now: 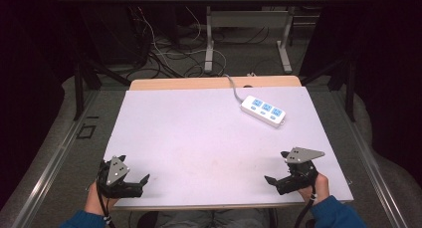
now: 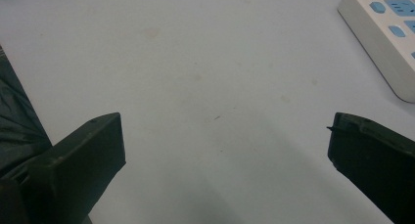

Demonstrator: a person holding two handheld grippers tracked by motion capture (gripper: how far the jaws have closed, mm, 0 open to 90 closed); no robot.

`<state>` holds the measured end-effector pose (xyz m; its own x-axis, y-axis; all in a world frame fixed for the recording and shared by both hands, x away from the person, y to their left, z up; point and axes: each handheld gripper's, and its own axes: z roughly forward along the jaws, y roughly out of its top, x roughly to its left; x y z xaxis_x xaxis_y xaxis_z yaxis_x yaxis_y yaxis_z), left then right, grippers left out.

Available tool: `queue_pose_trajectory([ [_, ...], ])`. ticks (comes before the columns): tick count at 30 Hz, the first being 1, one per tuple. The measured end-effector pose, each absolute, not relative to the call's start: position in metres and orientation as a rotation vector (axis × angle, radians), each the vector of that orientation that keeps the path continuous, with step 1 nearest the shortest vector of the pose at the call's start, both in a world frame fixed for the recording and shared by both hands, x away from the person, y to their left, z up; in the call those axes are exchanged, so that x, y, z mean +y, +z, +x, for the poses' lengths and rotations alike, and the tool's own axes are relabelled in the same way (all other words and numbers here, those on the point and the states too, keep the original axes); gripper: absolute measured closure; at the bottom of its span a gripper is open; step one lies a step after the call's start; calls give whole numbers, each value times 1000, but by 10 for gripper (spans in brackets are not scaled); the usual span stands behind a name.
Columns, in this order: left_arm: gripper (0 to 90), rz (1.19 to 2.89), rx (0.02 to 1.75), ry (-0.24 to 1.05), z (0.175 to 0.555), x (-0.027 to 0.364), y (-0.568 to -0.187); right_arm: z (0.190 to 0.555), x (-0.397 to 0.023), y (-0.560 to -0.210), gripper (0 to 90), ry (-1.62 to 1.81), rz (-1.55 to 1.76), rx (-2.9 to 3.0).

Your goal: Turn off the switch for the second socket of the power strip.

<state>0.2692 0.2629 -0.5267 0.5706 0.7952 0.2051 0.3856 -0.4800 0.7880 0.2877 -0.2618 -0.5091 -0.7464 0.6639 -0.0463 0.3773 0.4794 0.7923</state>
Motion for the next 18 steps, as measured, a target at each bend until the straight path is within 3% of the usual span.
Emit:
queue_pose_trajectory([
  [18, 6, 2117, 929, 734, 269, 262, -526, 293, -261, -508, 1, 1132, 884, 2357],
])
